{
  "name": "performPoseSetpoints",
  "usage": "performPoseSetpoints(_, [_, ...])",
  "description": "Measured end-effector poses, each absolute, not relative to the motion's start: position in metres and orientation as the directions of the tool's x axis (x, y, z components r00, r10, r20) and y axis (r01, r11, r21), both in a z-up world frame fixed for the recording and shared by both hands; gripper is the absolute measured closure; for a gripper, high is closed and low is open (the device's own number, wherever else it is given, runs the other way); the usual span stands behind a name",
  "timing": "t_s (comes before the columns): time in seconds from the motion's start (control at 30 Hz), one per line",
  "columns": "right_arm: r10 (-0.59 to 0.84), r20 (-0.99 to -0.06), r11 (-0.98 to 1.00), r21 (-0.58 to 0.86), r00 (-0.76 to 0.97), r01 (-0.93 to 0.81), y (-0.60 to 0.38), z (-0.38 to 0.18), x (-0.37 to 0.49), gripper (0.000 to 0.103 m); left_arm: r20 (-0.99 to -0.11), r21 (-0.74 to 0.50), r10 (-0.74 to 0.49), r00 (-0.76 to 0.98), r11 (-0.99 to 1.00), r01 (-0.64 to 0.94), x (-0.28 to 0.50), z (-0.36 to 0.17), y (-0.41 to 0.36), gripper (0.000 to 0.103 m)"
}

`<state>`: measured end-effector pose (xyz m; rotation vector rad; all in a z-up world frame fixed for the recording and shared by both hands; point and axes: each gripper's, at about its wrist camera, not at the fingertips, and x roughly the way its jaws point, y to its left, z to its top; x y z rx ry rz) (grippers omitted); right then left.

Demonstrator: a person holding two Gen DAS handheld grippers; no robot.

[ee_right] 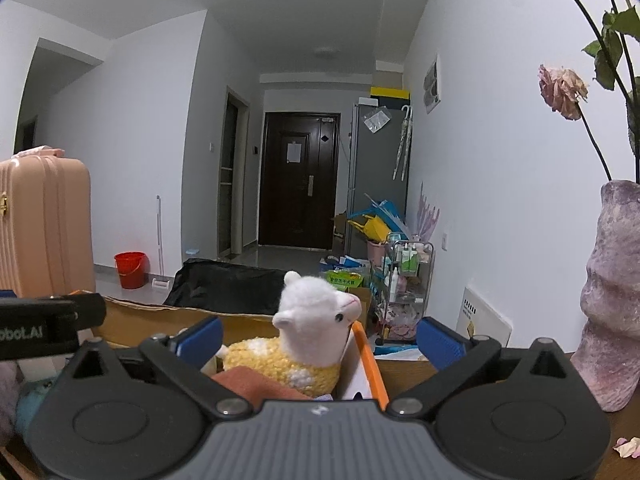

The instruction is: Organize soft objects

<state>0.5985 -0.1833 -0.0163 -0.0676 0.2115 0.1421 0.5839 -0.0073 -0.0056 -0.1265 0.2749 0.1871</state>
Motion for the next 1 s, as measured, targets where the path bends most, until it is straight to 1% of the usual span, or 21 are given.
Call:
performPoseSetpoints(0.37, [0.135, -0.204, 0.987, -0.057, 0.97, -0.149, -0.181, -0.023, 0.587, 0.0, -0.3, -0.118, 0.177, 0.937, 0.968, -0.22, 0.582, -0.009, -0.002, 0.0])
performPoseSetpoints(0.63, [0.152, -0.171, 0.987, -0.031, 0.974, -0.159, -0.188, -0.021, 0.565, 0.0, -0.303, -0.106, 0.173, 0.937, 0.971, -0.213, 0.575, -0.01, -0.001, 0.0])
performPoseSetpoints(1.0, [0.162, -0.153, 0.986, -0.02, 0.975, -0.167, -0.199, -0.02, 0.52, 0.0, -0.296, -0.111, 0.17, 0.94, 0.971, -0.211, 0.539, -0.007, 0.003, 0.0])
